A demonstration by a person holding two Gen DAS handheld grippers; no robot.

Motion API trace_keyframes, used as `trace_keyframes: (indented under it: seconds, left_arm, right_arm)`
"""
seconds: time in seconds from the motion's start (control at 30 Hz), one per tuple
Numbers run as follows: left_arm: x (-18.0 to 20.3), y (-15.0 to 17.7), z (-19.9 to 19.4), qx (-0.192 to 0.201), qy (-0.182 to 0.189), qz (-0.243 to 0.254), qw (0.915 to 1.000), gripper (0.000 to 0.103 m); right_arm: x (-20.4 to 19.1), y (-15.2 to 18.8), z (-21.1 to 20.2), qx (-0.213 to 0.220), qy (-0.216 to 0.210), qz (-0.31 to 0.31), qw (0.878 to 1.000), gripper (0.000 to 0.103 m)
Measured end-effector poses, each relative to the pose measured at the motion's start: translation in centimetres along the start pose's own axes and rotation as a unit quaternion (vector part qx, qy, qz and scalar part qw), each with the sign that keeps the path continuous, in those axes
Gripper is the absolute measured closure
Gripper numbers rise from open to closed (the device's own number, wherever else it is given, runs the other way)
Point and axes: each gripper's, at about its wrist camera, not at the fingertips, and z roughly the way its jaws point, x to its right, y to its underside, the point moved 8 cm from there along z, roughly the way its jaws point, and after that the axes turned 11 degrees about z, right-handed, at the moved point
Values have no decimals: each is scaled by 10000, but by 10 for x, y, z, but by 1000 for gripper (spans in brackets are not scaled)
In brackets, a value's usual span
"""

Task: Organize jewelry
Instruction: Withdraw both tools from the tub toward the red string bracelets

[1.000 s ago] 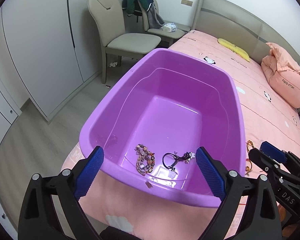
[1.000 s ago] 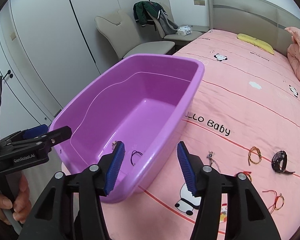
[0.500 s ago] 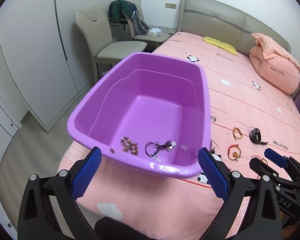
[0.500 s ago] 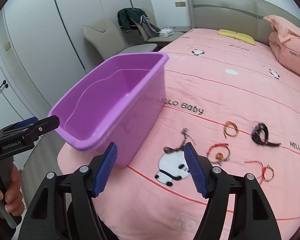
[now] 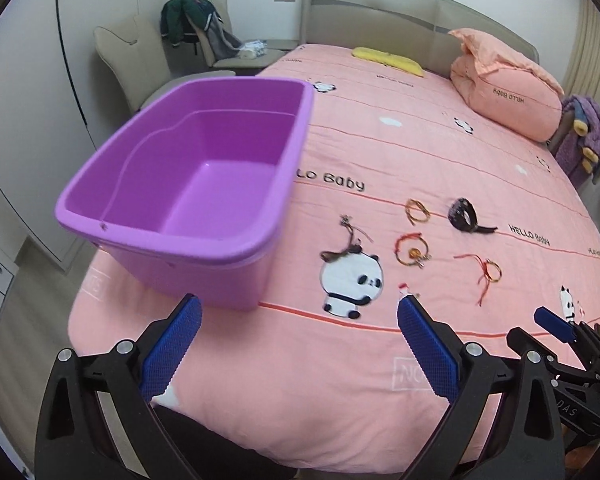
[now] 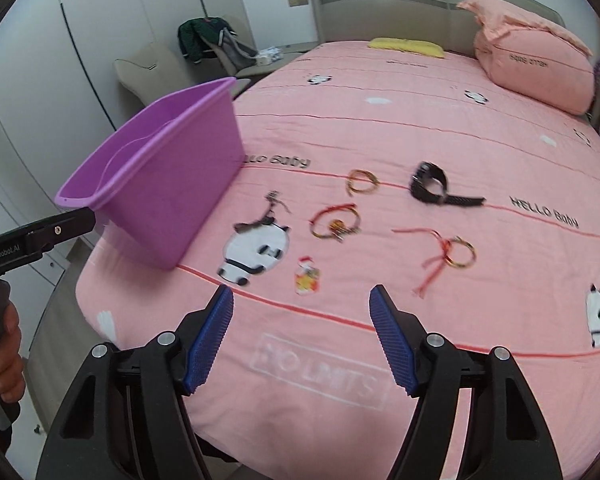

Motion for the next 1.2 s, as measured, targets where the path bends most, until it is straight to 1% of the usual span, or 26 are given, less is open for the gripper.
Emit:
trace_keyframes:
  seconds: [0.17, 0.3, 0.43, 0.5, 0.63, 0.83, 0.97, 1.07, 1.2]
  left_arm:
    - [26, 17, 17, -150, 135, -89, 9998, 7]
    - [45, 30, 33, -317, 213, -180, 9991, 7]
    - [60, 34, 46, -366, 260, -209, 9988, 7]
    - [68, 34, 54, -367, 226, -179, 9989, 7]
    - [74, 36, 69, -423, 137, -198, 9988, 7]
    - [82, 44, 101, -624, 96, -286, 9976, 7]
    - [91, 45, 121, -746, 157, -323, 9966, 7]
    - [101, 44, 134, -776, 199, -288, 9964, 7]
    - [113, 39, 150, -755, 121, -207, 9969, 7]
  right_arm:
    - [41, 14, -6, 83, 167, 364, 9992, 35]
    - [66, 20, -6, 122, 367, 513, 9979, 35]
    - [87, 21, -4, 180, 459, 670, 9965, 35]
    - [96, 20, 0, 163, 497, 748, 9958, 35]
    - [110, 16, 9, 150, 584, 769, 9952, 35]
    - [124, 10, 34, 63, 648, 710, 9953, 35]
    - [128, 6, 53, -19, 688, 618, 9957, 35]
    - [133, 0, 69, -96, 681, 615, 9957, 35]
    - [141, -7, 88, -178, 685, 661, 9953, 35]
